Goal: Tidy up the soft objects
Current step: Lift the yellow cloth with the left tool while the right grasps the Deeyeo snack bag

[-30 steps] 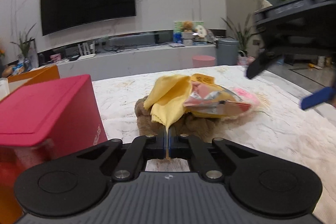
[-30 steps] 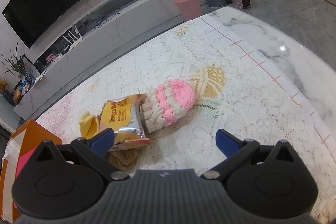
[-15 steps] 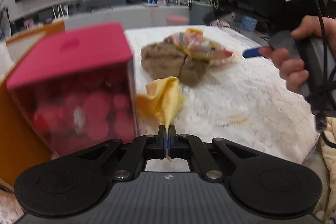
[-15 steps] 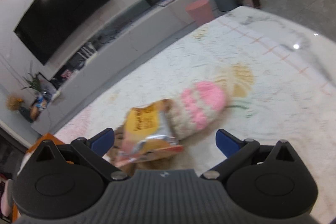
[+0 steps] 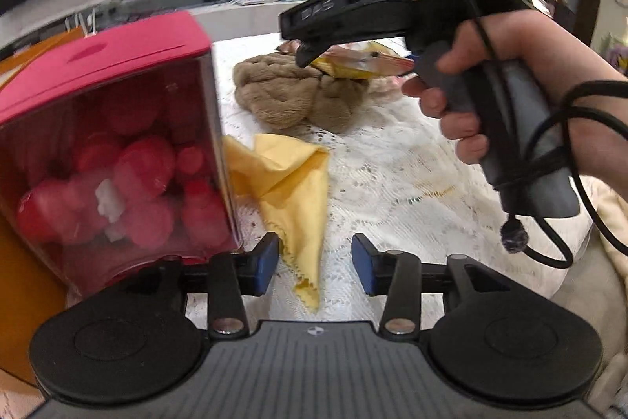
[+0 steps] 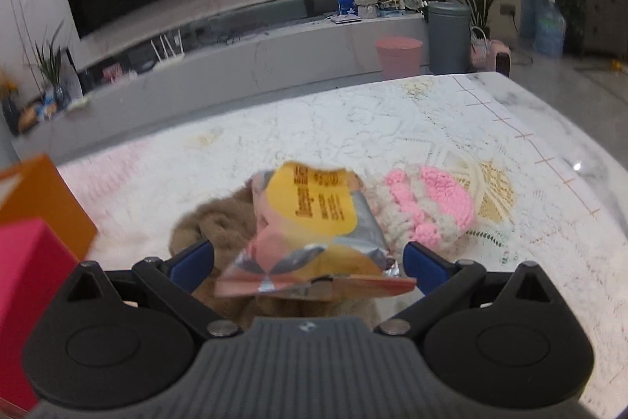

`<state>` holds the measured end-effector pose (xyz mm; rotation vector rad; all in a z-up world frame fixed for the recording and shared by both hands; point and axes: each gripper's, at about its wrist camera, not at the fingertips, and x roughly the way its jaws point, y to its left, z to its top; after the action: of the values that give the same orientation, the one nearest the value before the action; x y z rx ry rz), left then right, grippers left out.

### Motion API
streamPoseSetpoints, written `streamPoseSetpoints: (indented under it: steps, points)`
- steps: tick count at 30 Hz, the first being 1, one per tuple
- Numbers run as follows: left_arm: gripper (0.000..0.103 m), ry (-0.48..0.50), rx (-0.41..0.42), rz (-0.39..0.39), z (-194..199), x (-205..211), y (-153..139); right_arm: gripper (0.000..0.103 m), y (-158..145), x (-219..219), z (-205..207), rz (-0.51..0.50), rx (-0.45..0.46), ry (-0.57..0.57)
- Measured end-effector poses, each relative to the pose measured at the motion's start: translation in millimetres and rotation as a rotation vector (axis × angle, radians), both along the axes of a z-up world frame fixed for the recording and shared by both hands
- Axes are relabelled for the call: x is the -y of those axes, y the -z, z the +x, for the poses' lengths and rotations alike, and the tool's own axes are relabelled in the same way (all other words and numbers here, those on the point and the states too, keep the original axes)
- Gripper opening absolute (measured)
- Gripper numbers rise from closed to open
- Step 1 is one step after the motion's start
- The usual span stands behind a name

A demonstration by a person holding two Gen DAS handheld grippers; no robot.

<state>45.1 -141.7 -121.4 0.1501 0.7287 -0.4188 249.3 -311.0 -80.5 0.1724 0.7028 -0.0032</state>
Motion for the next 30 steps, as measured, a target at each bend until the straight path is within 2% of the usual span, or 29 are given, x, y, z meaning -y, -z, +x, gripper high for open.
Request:
streamPoseSetpoints:
  steps: [1,3,5,6,9,13,15,19,22,25,30]
  points:
    - [0.045,0.007,0.004,0.008,-1,2,0,0.091,3,1,-1,-0.002,0.005,-0.002]
    - [0.039,0.009,-0.001,-0.001,-1,2,0,0.089,3,3,-2,0.001,0.011,-0.003]
    - [0.029,-0.018,0.007,-0.005,-1,3,2,0.075,-1,7,-6,0.008,0.034,-0.022]
    - [0.027,-0.028,0.014,-0.002,-2,3,4,0.072,-5,8,-8,0.010,0.041,-0.038]
    - [0.022,-0.036,0.020,0.000,-3,1,3,0.069,-15,10,-16,0.023,0.046,-0.055]
    - [0.013,-0.065,-0.005,-0.041,1,-5,1,0.066,-30,12,-27,0.012,0.040,-0.076]
    - [0.004,-0.084,-0.004,-0.045,3,-9,2,0.066,-38,13,-32,0.003,0.024,-0.093]
    - [0.003,-0.100,-0.013,-0.067,6,-16,1,0.066,-55,16,-45,-0.035,-0.008,-0.124]
    - [0.003,-0.107,-0.026,-0.087,7,-20,0,0.066,-60,26,-55,-0.039,-0.117,-0.090]
    - [0.003,-0.108,-0.025,-0.086,8,-20,-1,0.066,-55,39,-70,-0.022,-0.181,-0.089]
    - [0.003,-0.092,-0.013,-0.062,4,-17,-2,0.065,-41,40,-76,-0.102,-0.250,-0.107]
